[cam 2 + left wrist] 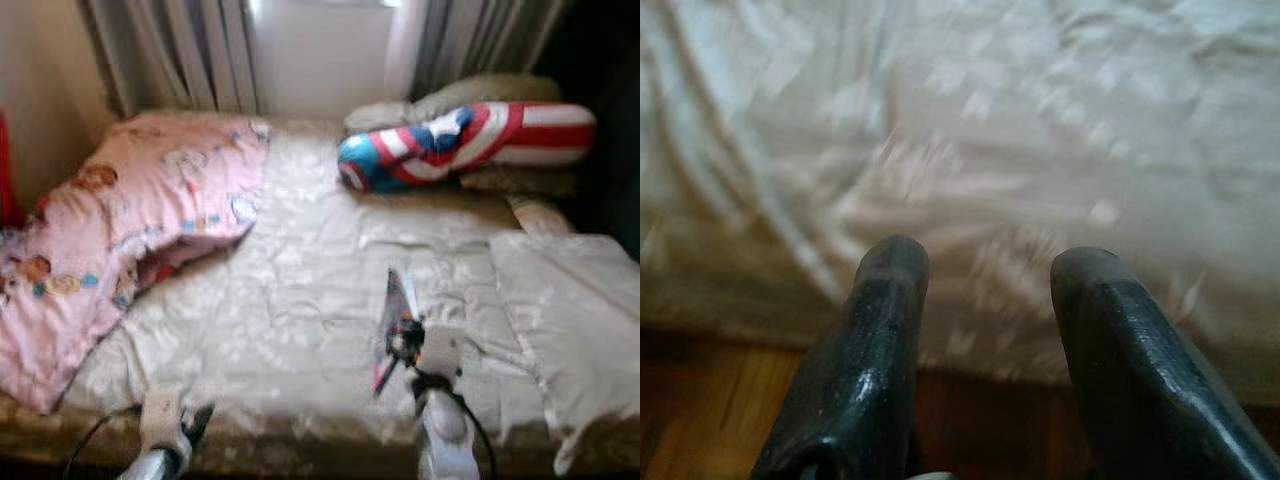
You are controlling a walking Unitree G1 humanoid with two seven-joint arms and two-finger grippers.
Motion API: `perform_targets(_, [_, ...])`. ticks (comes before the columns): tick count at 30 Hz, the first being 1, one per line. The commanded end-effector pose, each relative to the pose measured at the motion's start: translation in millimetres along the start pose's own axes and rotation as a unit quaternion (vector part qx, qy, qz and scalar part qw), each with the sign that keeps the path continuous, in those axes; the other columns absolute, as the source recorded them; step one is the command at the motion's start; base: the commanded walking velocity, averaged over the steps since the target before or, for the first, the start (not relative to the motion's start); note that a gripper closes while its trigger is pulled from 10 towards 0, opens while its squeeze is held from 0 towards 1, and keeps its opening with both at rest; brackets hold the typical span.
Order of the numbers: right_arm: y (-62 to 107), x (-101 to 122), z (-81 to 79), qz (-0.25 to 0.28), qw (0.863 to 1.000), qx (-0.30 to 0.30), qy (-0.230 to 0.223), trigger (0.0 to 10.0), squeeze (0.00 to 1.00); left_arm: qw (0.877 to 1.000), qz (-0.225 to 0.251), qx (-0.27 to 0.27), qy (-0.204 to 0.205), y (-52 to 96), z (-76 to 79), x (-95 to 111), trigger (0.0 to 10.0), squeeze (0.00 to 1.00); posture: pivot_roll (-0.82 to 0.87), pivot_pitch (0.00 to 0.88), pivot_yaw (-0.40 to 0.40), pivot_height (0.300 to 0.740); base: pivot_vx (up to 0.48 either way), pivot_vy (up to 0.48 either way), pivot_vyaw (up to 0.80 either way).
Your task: Clean up the room
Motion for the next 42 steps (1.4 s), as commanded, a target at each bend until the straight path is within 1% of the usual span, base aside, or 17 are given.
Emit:
perform_targets(1, [-2.5,7,-5.6,0.015,1.0,0.011,-0.003,10.0,0.0,1.0,0.005,-0.006,-0.008,-2.0,3.2,4,10.0,0.0,0.01,0.0,-0.062,0.74,0.0,0.0,0.0])
perform_targets(7, [-2.7,7,-4.4,0.013,1.0,0.01,-0.003,10.0,0.0,1.0,0.003,-0.006,-0.007,-1.6,2.3,3,10.0,0.0,0.01,0.0,-0.064,0.74,0.0,0.0,0.0])
perform_targets(13, [-3.3,6,-4.4,0.011,1.0,0.009,-0.003,10.0,0.0,1.0,-0.027,-0.006,-0.007,2.3,-5.7,-9,10.0,0.0,0.02,0.0,-0.066,0.74,0.0,0.0,0.0])
perform_targets(26, [-3.1,6,-3.9,0.011,1.0,0.007,-0.003,10.0,0.0,0.999,-0.049,-0.006,-0.01,4.2,-6.5,-17,10.0,0.0,0.01,0.001,-0.068,0.74,0.0,-0.382,0.0])
perform_targets(29, [-3.4,6,-4.0,0.011,1.0,0.007,-0.003,10.0,0.0,0.999,-0.051,-0.004,-0.015,4.6,-8.6,-17,10.0,0.0,0.01,0.002,-0.067,0.74,0.0,0.0,0.0])
perform_targets(33, [-3.4,6,-4.0,0.011,1.0,0.006,-0.004,10.0,0.0,0.999,-0.053,-0.001,-0.011,5.5,-12.7,-18,10.0,0.0,0.02,0.004,-0.069,0.74,0.0,0.0,0.0])
perform_targets(39, [-3.5,6,-2.5,0.01,1.0,0.003,-0.004,10.0,0.0,0.999,-0.053,-0.003,-0.009,5.8,-14.2,-18,10.0,0.0,0.02,0.006,-0.069,0.74,0.0,0.0,0.0])
perform_targets(42, [-3.2,6,-2.2,0.01,1.0,0.001,-0.004,10.0,0.0,0.998,-0.054,-0.011,-0.01,5.5,-12.3,-18,10.0,0.0,0.02,0.006,-0.069,0.74,0.0,0.0,0.0])
Point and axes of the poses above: a point about 5 cm out from each wrist's last joint towards the gripper, its own y axis pointing back from the gripper into the wrist, its own x axis along the axis of the wrist's last joint, z = x × y, the point moved 2 cm from there along -y, pointing out of the wrist towards the gripper, and after that the axes turned 5 degrees about -y, right-handed, at the moved point
